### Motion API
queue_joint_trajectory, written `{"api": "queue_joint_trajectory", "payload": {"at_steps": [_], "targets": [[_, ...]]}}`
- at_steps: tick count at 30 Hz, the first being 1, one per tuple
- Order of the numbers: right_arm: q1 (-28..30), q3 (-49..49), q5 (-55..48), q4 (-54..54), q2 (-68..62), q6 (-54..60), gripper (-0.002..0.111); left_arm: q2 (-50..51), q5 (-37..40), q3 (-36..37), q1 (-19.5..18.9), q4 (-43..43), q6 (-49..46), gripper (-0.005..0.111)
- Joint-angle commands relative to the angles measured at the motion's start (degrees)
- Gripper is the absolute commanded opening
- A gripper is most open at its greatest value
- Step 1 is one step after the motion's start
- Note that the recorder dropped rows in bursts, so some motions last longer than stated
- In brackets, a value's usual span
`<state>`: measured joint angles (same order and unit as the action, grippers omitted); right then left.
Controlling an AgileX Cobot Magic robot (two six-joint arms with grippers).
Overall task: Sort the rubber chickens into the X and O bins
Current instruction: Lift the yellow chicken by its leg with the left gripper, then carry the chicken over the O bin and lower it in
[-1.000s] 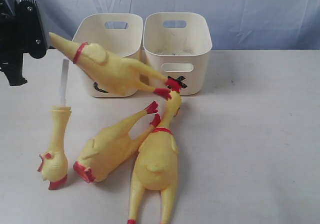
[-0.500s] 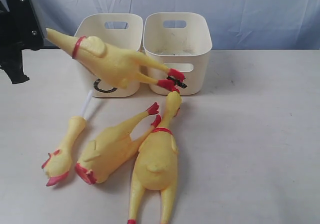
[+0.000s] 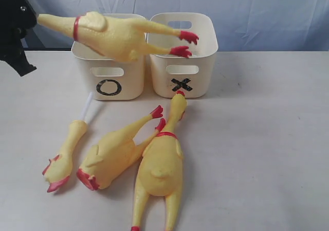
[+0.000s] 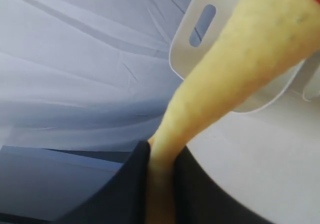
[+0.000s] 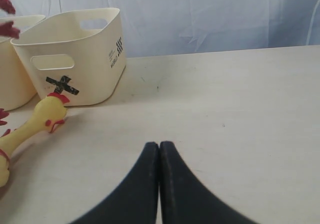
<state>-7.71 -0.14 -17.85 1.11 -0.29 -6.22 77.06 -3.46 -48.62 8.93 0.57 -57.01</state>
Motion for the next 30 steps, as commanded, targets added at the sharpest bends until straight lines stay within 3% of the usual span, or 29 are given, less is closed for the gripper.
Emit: {"api": "queue_joint_trajectory", "payload": {"at_steps": [1,10,18,22,30], "targets": [[0.3,0.1,0.4,0.3,0.3,0.1,0.0,-0.8,0.1,-3.0,0.4,-6.5,1.5,0.0],[0.3,0.1,0.4,0.3,0.3,0.1,0.0,-0.8,3.5,-6.2,0.3,-17.2,1.5,0.0],[0.3,0.1,0.4,0.3,0.3,0.1,0.0,-0.8,4.1,-6.2,0.3,-32.5,1.6,0.0],[0.3,0.1,0.4,0.3,0.3,0.1,0.0,-0.4,9.4,-7.7,0.3,-33.6,2.0,0.0],[0.3,0.1,0.4,0.3,0.3,0.1,0.0,2.2,20.9,-14.1,0.2,-31.5,12.1,0.0]]}}
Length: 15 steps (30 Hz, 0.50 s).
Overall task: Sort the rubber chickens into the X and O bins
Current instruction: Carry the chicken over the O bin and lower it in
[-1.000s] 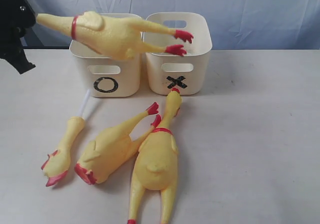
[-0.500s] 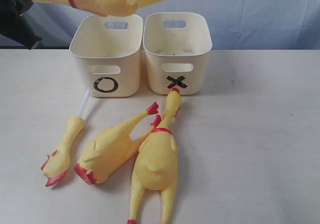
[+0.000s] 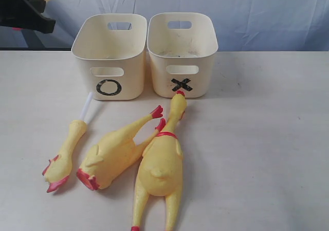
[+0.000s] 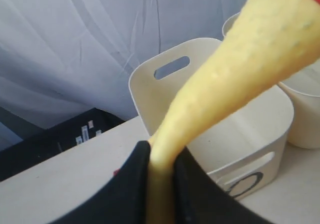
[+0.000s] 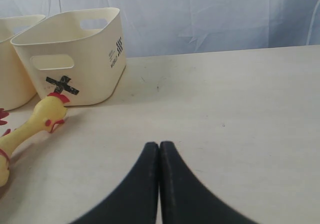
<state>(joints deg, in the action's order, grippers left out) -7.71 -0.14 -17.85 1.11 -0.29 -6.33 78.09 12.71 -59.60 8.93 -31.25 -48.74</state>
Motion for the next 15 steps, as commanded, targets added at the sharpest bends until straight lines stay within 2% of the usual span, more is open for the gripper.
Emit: {"api": "queue_joint_trajectory", "payload": {"at_steps": [1,3,6,9,12,15], "targets": [[0.3,0.1,0.4,0.3,0.3,0.2,0.0,1.3,6.4,-3.7,0.2,0.8,4.3,0.0],[0.3,0.1,0.4,0.3,0.3,0.2,0.0,1.9,9.2,-4.9,0.2,4.7,8.9,0.0],[0.3,0.1,0.4,0.3,0.3,0.2,0.0,2.6,12.2,-6.4,0.2,15.1,19.5,0.0],[0.3,0.1,0.4,0.3,0.3,0.2,0.0,3.4,19.0,-8.4,0.2,25.0,27.5,0.0],[0.3,0.1,0.4,0.3,0.3,0.2,0.0,4.2,24.5,-10.0,0.2,30.2,32.1,0.0],[0.3,0.1,0.4,0.3,0.3,0.2,0.0,4.7,27.7,-11.4,0.2,31.2,34.9,0.0]]}}
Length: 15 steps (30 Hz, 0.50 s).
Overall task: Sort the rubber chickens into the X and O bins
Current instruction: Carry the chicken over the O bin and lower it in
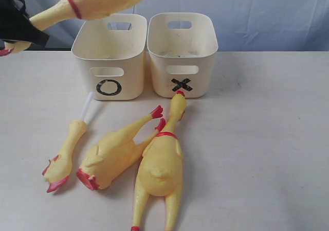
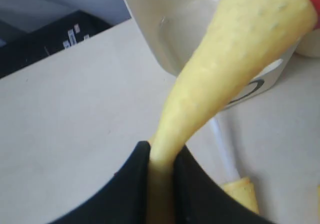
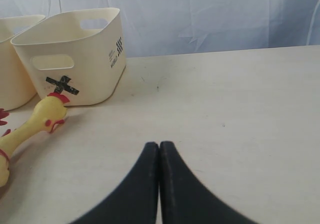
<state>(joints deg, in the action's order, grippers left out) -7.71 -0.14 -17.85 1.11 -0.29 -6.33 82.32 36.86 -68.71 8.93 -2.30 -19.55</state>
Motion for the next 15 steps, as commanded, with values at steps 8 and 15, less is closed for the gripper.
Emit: {"api": "queue_joint_trajectory", "payload": {"at_steps": [8,15], "targets": [[0.3,0.1,0.4,0.3,0.3,0.2,0.0,1.7,13.8,-8.2,0.2,2.6,11.2,0.0],[0.3,0.1,0.4,0.3,0.3,0.2,0.0,5.5,25.9,-14.8,0.2,2.3,16.0,0.0]]}}
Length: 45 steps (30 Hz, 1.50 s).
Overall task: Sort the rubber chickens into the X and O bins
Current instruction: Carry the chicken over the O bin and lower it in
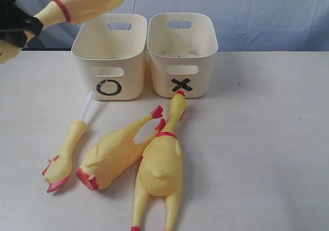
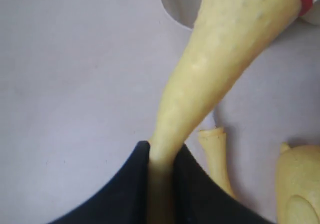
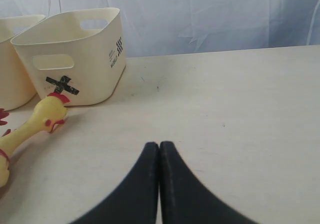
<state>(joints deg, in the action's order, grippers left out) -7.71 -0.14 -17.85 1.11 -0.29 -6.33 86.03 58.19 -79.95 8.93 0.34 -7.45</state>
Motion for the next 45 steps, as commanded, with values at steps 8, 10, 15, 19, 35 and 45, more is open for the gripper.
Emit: {"api": "queue_joint_trajectory", "payload": {"at_steps": [8,10,15,19,35,45], "targets": [[0.3,0.1,0.4,0.3,0.3,0.2,0.0,7.8,11.8,-10.7,0.2,-3.0,9.8,0.0],[0.3,0.1,0.4,0.3,0.3,0.2,0.0,9.9,11.8,-12.5,0.2,-4.4,10.5,0.0],[0.3,0.1,0.4,0.3,0.3,0.3,0.0,13.5,11.8,-15.9,0.2,-8.5,13.3,0.0],[0.3,0.1,0.4,0.3,0.3,0.3,0.0,15.4,11.8,-18.7,0.2,-9.7,14.7,0.0],[0.3,0.1,0.4,0.3,0.3,0.2,0.0,23.1,11.8,-20.2,0.3,-18.3,13.0,0.0],[0.3,0.1,0.4,0.3,0.3,0.2,0.0,23.4,11.8,-20.2,0.3,-18.7,12.6,0.0]]}}
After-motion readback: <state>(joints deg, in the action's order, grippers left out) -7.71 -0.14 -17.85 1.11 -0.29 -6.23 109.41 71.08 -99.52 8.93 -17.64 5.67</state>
